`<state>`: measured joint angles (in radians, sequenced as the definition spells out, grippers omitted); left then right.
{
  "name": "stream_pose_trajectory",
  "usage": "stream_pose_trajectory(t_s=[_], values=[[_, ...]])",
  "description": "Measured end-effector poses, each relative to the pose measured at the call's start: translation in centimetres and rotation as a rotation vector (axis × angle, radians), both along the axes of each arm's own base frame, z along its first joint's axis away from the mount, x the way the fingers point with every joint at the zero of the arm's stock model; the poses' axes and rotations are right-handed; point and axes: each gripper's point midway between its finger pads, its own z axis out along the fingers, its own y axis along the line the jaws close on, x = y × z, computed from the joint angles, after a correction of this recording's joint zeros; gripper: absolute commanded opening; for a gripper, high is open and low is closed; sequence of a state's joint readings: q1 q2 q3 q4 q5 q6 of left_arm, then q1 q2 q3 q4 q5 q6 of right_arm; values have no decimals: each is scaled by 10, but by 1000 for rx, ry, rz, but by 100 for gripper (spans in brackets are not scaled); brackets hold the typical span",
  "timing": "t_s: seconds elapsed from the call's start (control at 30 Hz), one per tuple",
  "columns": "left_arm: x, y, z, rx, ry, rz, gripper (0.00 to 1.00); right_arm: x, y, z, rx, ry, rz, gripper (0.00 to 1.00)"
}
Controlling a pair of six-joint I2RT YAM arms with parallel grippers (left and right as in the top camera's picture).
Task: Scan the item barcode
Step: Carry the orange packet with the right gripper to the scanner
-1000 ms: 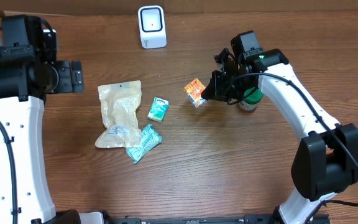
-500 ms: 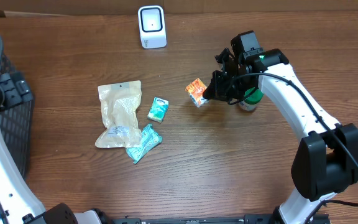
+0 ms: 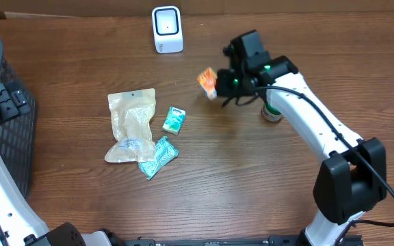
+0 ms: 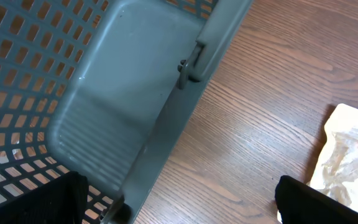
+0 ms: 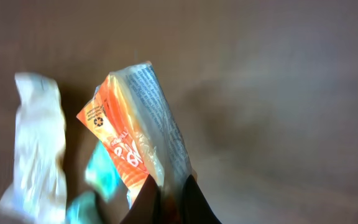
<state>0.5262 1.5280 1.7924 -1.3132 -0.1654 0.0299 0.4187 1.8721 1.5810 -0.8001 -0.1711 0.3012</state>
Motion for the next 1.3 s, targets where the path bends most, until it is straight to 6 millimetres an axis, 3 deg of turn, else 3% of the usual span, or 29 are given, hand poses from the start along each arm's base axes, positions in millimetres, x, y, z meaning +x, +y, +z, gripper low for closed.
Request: stream_pose_trajectory(t_s=[0.07, 0.1, 0.13, 0.23, 0.4, 0.5, 0.63, 0.97, 1.07, 1.3], values=[[0, 0, 0, 0, 0, 0, 100, 23, 7, 25, -37, -145, -16, 4], [0, 0, 0, 0, 0, 0, 100, 43, 15, 49, -59, -281, -29, 4], [0, 0, 0, 0, 0, 0, 100, 49, 17, 57, -63, -321, -36, 4], [0, 0, 0, 0, 1, 0, 100, 78, 33, 109, -98, -597, -56, 4], [0, 0, 0, 0, 0, 0, 99, 101, 59, 172, -144, -948, -54, 4], [0, 0, 0, 0, 0, 0, 100, 116, 71, 188, -184, -1105, -49, 4], [0, 0, 0, 0, 0, 0, 100, 140, 85, 166, -284, -1231, -10, 4], [0, 0, 0, 0, 0, 0, 100, 170, 112, 41, -478, -1257, 172, 4], [0, 0, 0, 0, 0, 0, 100, 171, 118, 21, -495, -1258, 224, 4], [0, 0, 0, 0, 0, 0, 100, 169, 123, 0, -597, -1251, 331, 4]])
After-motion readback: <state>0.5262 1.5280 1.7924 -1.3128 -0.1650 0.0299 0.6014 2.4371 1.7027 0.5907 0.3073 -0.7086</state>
